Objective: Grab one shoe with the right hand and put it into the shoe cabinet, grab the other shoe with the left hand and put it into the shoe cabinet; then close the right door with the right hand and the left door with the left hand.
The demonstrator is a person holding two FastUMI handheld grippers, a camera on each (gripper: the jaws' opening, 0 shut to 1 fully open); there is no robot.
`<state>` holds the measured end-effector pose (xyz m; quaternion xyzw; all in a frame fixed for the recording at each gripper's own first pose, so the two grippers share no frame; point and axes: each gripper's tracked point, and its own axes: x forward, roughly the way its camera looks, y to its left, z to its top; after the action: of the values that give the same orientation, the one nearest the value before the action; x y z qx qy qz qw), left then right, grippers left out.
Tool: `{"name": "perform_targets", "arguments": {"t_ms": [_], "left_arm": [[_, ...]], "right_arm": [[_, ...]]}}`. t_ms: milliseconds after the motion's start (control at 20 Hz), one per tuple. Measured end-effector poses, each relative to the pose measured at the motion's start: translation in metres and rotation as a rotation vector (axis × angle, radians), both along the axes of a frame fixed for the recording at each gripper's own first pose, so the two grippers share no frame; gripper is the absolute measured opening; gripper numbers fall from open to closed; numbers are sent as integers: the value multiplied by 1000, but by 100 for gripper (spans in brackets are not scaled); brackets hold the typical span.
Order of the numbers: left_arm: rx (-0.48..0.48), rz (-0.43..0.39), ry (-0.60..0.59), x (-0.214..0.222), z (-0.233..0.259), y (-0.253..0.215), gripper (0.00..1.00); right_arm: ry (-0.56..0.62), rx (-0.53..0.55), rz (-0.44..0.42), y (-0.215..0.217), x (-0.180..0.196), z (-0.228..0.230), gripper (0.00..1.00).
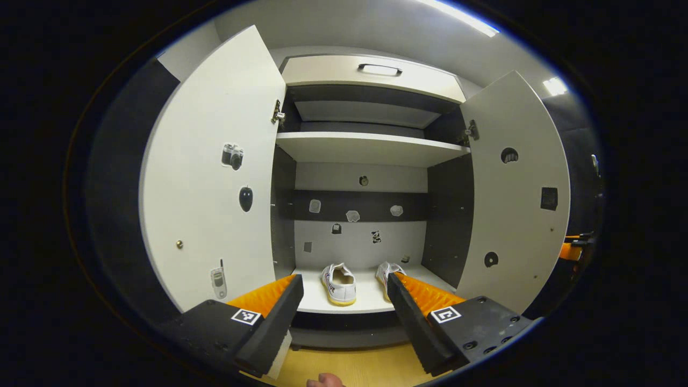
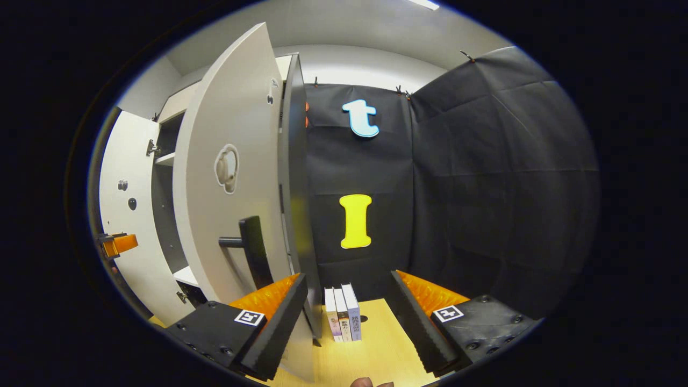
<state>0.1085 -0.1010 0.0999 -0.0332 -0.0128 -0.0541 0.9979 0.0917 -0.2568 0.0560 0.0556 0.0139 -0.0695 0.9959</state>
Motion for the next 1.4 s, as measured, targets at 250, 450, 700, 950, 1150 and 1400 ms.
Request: {"name": "perform_targets", "arguments": {"t_ms": [250,450,700,950,1150,1400], "left_arm": [[-17,33,6,-37,-8,45,98],[3,66,15,-51,-17,80,98],[-8,71,31,-59,-29,108,98],[1,94,15,-63,-29,139,98],[-6,108,15,-68,-31,159,98],[-28,134,20,-67,-35,183,98]], "right_arm": [[-18,-26,-41,9,-5,4,96],[-18,-37,-70,22,-9,6,96],[-25,-26,-67,55,-11,7,96],[-37,-13,-12,104,-4,7,96],[-20,-2,88,162,7,4,96],[-23,-12,193,222,3,6,98]]}}
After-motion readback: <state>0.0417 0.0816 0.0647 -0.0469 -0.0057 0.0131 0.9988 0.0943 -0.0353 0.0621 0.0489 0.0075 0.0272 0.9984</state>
